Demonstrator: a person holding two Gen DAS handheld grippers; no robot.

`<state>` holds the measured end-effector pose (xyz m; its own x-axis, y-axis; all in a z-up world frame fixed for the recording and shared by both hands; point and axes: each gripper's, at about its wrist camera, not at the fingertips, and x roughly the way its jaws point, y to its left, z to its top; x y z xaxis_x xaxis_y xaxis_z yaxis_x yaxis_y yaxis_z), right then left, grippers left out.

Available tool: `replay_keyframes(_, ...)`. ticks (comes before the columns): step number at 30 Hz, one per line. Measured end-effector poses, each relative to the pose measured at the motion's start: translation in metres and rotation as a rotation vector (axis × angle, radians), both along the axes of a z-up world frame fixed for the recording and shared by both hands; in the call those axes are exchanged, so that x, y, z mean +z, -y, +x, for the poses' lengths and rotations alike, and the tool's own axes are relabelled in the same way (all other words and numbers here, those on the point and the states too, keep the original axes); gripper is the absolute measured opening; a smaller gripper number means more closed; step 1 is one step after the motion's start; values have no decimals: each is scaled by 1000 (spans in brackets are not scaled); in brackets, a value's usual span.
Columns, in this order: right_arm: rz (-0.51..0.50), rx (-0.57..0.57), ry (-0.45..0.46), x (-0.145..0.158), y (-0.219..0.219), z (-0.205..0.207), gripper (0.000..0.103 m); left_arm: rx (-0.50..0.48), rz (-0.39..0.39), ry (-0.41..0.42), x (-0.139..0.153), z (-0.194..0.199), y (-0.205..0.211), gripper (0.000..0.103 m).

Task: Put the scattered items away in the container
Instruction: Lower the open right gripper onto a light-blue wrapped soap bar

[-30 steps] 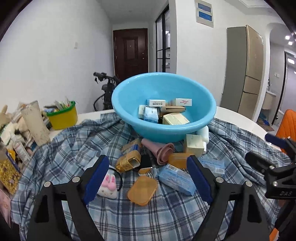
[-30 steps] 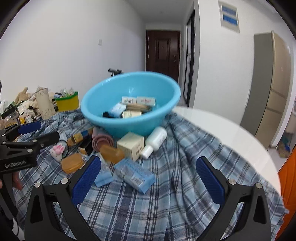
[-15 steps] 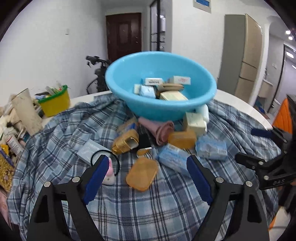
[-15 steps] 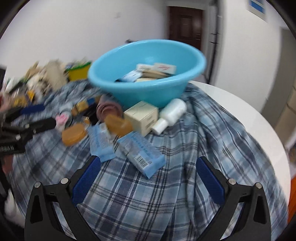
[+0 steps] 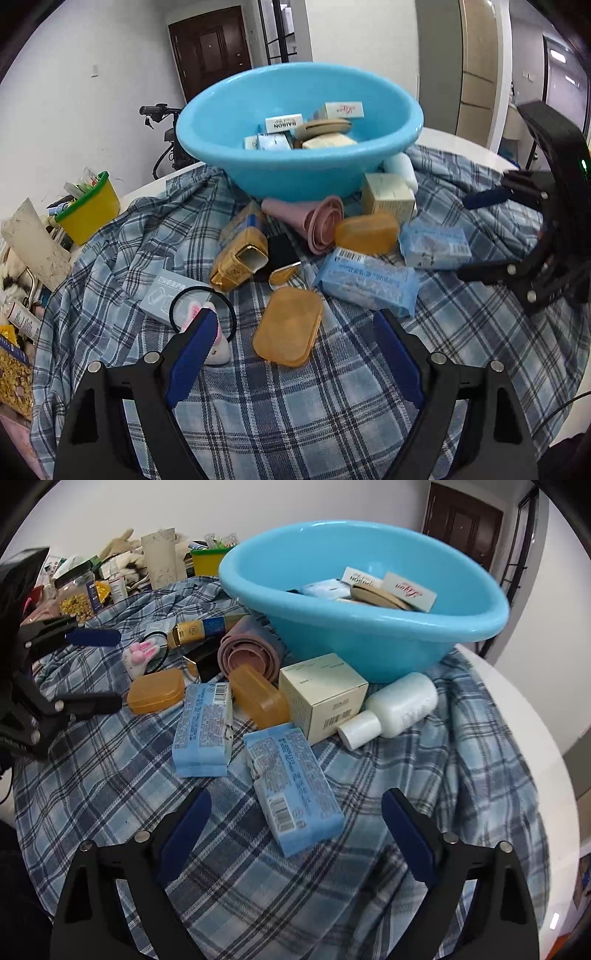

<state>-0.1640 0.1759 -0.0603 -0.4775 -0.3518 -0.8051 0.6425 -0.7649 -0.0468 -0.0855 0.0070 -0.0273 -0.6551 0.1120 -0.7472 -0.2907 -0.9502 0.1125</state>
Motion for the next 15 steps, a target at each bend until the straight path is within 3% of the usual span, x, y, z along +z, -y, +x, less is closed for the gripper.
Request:
replay_keyframes(8, 36, 78, 52, -20, 9, -12, 62, -22, -9, 13, -3, -2, -8, 88)
replay_keyframes(10, 28, 77, 49, -21, 9, -11, 48, -22, 1, 22, -4, -3, -8, 88)
replay_keyframes(15, 27, 77, 30, -16, 7, 2, 40, -21, 3, 28, -6, -1, -10, 88)
